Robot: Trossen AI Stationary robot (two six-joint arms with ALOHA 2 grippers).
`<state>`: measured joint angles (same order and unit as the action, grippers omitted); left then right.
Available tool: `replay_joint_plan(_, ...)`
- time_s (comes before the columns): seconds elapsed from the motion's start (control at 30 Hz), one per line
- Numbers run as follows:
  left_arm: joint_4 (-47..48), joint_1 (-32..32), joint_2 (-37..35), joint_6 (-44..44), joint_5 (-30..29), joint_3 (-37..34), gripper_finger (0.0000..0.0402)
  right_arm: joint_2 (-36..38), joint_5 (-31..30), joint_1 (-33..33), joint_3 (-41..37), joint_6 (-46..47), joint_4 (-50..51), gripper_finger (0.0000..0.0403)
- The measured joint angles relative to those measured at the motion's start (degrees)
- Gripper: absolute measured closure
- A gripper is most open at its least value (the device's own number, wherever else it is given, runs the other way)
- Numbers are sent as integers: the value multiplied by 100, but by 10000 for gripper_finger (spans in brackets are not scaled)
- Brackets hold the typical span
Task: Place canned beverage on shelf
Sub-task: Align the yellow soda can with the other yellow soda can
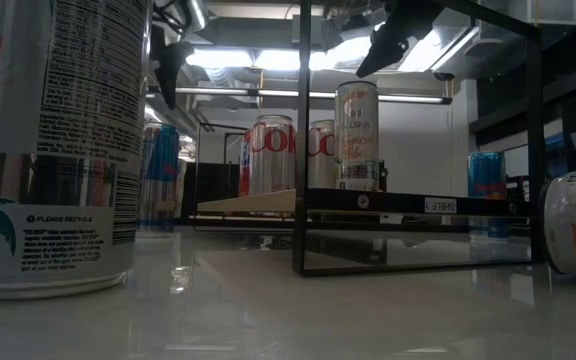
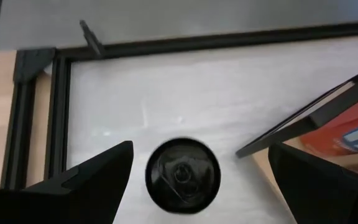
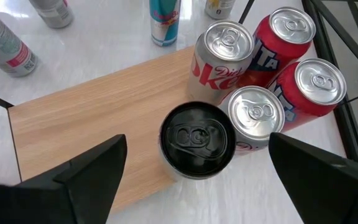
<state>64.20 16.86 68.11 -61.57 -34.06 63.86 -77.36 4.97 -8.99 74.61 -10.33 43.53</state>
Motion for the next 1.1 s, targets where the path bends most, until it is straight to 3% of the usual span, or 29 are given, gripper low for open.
replay_joint_plan(0.27,69,0,611,-314,92,0,36,-2,0,-2,0,0,2,15)
replay_joint_plan(0.47,628,0,1037,-606,-7,0,36,-2,0,-1,0,-2,4,15)
replay_joint_plan(1.1,715,0,1665,-884,61,0,36,-2,0,0,0,-2,7,15)
